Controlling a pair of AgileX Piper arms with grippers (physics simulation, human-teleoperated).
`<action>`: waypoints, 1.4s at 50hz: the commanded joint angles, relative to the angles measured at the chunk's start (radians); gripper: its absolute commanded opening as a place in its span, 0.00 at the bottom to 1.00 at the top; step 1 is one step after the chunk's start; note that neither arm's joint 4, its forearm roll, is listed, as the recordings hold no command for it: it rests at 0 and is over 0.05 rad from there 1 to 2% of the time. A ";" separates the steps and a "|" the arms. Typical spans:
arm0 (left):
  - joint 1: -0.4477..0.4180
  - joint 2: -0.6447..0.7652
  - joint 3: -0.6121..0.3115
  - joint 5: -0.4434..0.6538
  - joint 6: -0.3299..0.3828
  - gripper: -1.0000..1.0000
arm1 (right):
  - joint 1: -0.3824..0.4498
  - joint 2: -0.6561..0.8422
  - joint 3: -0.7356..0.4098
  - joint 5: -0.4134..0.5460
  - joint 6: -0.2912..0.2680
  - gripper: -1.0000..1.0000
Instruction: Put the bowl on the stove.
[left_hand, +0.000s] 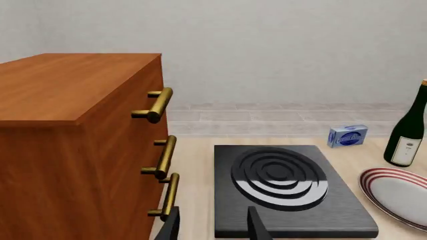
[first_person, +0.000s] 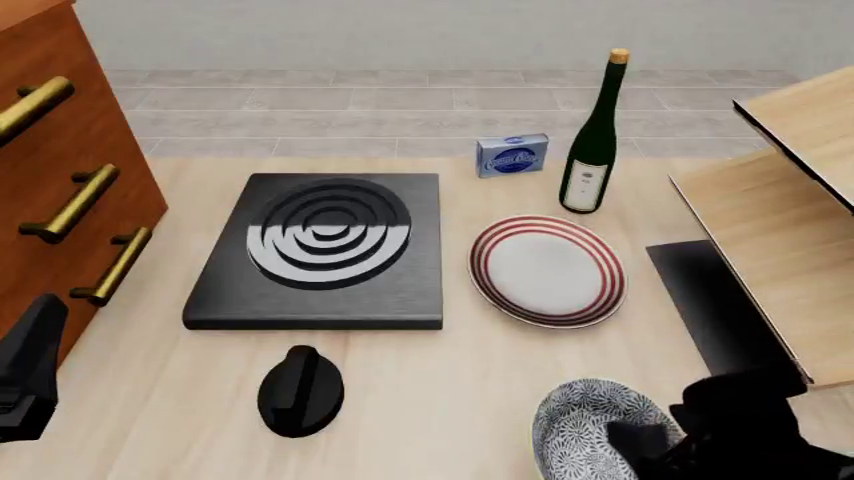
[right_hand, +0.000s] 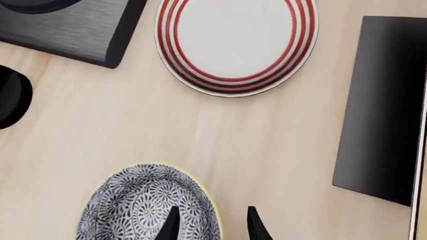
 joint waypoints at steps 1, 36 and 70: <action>0.000 0.000 0.000 0.000 0.000 1.00 | 0.014 0.160 0.004 -0.143 0.017 1.00; 0.000 0.000 0.000 0.000 0.000 1.00 | 0.040 0.254 0.004 -0.227 0.046 0.00; 0.000 0.000 0.000 0.000 0.000 1.00 | 0.076 -0.234 -0.109 0.249 0.002 0.00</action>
